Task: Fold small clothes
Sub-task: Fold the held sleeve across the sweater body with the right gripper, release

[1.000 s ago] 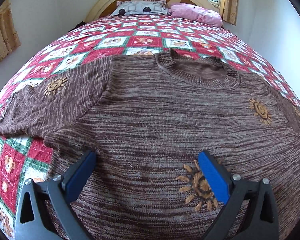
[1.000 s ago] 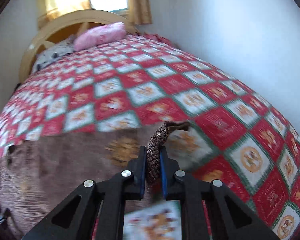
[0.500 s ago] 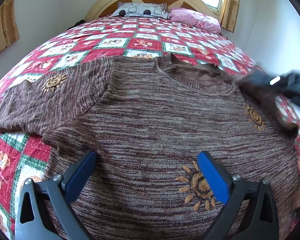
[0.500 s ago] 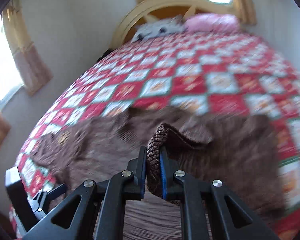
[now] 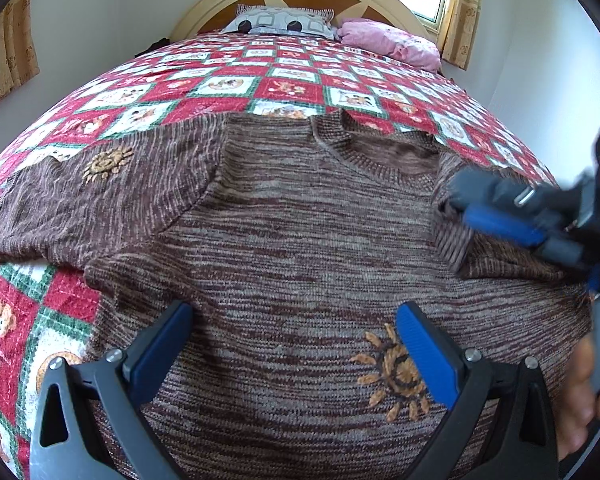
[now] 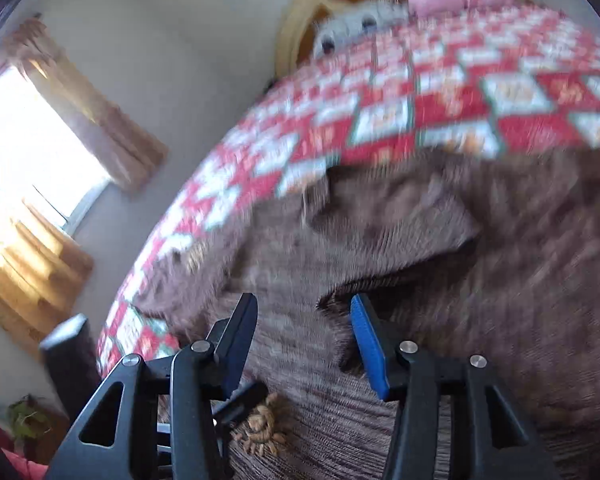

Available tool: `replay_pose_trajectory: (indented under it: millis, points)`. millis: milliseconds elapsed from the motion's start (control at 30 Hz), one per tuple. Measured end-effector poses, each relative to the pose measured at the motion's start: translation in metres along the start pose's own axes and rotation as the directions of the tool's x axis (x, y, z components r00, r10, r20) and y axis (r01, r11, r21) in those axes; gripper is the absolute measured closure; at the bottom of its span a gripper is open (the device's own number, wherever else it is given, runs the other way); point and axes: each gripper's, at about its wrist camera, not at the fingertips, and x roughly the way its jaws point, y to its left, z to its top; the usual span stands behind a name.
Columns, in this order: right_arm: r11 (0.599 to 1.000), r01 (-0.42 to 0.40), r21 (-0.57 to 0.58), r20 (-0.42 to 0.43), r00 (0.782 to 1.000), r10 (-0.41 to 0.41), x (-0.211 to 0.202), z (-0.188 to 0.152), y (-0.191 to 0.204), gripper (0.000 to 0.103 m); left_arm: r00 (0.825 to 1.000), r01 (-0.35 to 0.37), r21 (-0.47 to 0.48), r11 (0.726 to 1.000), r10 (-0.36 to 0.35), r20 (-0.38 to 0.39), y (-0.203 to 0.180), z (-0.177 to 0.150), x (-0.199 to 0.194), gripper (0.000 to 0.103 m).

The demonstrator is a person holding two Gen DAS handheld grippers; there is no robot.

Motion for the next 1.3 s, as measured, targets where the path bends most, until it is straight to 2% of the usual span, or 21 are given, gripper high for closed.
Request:
replay_pose_trajectory:
  millis: [67,133,200,300,400,467,500,567,667,700,767,867,900,933,967,1033,1067,1167,1200,1267,1300]
  points:
    - [0.997,0.039,0.073,0.091,0.995,-0.045,-0.02,0.01,-0.014,0.053,1.0,-0.001,0.0,1.0,0.001,0.0,-0.001,0.0,0.0,0.0]
    - [0.981,0.118,0.154,0.112,0.984,-0.135,-0.027,0.018,-0.033,0.053,1.0,-0.001,0.001,1.0,0.001,0.0,0.0,0.0,0.0,0.0]
    - [0.958,0.204,0.203,0.079,0.972,-0.223,-0.02,0.025,-0.051,0.059,1.0,-0.001,0.0,1.0,0.001,0.001,0.0,0.0,0.0,0.0]
    - [0.936,0.279,0.214,0.0,0.958,-0.285,0.007,0.029,-0.058,0.059,1.0,0.001,-0.001,1.0,-0.001,0.001,0.001,0.0,0.0,0.0]
    - [0.955,0.222,0.197,-0.018,0.975,-0.223,0.03,0.033,-0.04,0.059,1.0,0.001,-0.001,1.0,-0.001,0.001,0.001,0.0,0.0,0.0]
    - [0.979,0.126,0.16,-0.035,0.992,-0.122,0.047,0.036,-0.019,0.059,1.0,0.001,-0.001,1.0,-0.001,0.001,0.001,0.0,0.0,0.0]
    - [0.989,0.028,0.142,-0.046,0.999,-0.022,0.055,0.037,-0.007,0.059,1.0,0.001,-0.001,1.0,-0.001,0.001,0.001,0.0,0.0,0.0]
    - [0.992,-0.044,0.122,-0.048,0.998,0.05,0.056,0.035,0.005,0.059,1.0,0.003,-0.002,1.0,-0.003,0.002,0.001,0.0,0.0,0.0]
    - [0.998,0.037,0.049,-0.02,0.999,-0.036,0.038,0.031,0.012,0.059,1.0,0.002,-0.002,1.0,-0.002,0.001,0.001,0.0,0.0,0.0]
    - [0.994,0.1,0.045,0.003,0.995,-0.1,0.024,0.029,0.006,0.059,1.0,0.002,-0.002,1.0,-0.002,0.001,0.001,0.0,0.001,0.0]
    - [0.978,0.203,0.047,0.025,0.979,-0.204,0.005,0.025,-0.006,0.059,1.0,0.004,-0.004,1.0,-0.004,0.001,0.001,0.0,0.0,0.0]
    - [0.923,0.384,0.028,0.02,0.923,-0.385,-0.021,0.015,-0.031,0.059,1.0,0.005,-0.005,1.0,-0.005,0.001,0.001,0.0,0.001,0.0]
    - [0.89,0.455,0.006,-0.005,0.891,-0.455,-0.03,0.006,-0.042,0.059,1.0,0.004,-0.004,1.0,-0.004,0.001,0.001,0.0,0.001,0.0]
    - [0.873,0.488,0.001,-0.018,0.873,-0.487,-0.035,0.001,-0.053,0.06,1.0,0.004,-0.004,1.0,-0.004,0.0,0.002,0.0,0.001,0.0]
    - [0.869,0.495,0.002,-0.008,0.869,-0.495,-0.045,-0.008,-0.064,0.06,1.0,0.005,-0.004,1.0,-0.005,0.001,0.002,0.0,0.001,0.0]
    - [0.88,0.475,-0.004,0.038,0.879,-0.475,-0.057,-0.017,-0.07,0.06,1.0,0.001,-0.002,1.0,-0.001,-0.001,0.001,0.0,0.001,0.0]
    - [0.875,0.484,-0.01,0.05,0.874,-0.483,-0.06,-0.021,-0.07,0.06,1.0,-0.002,0.0,1.0,0.002,-0.002,0.001,-0.001,0.001,0.0]
    - [0.822,0.564,-0.077,0.062,0.826,-0.56,-0.05,-0.024,-0.058,0.059,1.0,-0.017,0.011,1.0,0.017,-0.007,-0.002,-0.001,0.002,0.0]
    - [0.798,0.591,-0.112,0.06,0.806,-0.589,-0.044,-0.024,-0.055,0.056,1.0,-0.021,0.013,1.0,0.021,-0.008,-0.002,-0.001,0.003,0.0]
    - [0.779,0.609,-0.151,0.065,0.792,-0.606,-0.042,-0.029,-0.05,0.053,1.0,-0.013,0.008,1.0,0.013,-0.008,-0.001,-0.001,0.002,0.0]
    - [0.779,0.608,-0.152,0.07,0.793,-0.605,-0.045,-0.031,-0.049,0.053,1.0,0.001,0.002,1.0,-0.001,-0.006,0.001,-0.001,0.001,0.0]
